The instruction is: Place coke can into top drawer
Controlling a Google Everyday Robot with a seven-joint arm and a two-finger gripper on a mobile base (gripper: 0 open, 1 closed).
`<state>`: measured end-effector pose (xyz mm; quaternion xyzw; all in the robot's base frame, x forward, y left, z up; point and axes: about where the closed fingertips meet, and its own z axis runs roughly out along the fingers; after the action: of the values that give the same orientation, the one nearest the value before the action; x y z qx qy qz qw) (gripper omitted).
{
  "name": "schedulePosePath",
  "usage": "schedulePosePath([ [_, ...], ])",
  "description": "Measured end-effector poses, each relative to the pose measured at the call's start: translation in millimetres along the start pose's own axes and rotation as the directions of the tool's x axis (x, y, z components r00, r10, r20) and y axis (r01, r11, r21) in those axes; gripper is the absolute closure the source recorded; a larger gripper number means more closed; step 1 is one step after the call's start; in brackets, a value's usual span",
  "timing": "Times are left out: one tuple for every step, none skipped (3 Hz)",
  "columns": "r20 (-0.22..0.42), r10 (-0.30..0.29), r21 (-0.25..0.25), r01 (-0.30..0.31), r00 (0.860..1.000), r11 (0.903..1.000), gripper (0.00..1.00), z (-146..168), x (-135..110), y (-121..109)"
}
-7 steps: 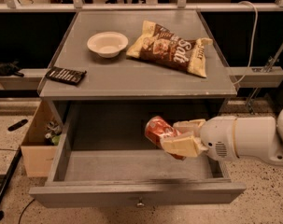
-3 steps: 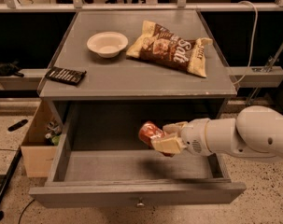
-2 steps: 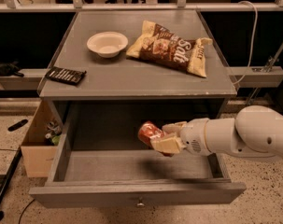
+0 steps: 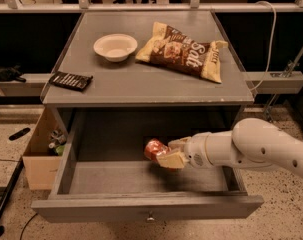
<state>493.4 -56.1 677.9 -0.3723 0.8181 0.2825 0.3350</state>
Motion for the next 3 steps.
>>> schedulePosePath([
  [-0.029, 0.016, -0.002, -0.016, 0.999, 0.9999, 1.0, 19.0, 16.9, -11.0],
  [-0.044, 0.022, -0.011, -0.023, 0.999, 0.9997, 1.0, 35.4, 25.0, -17.2],
  [-0.046, 0.023, -0.013, -0.023, 0.999, 0.9996, 0.76, 37.0, 25.7, -17.3],
])
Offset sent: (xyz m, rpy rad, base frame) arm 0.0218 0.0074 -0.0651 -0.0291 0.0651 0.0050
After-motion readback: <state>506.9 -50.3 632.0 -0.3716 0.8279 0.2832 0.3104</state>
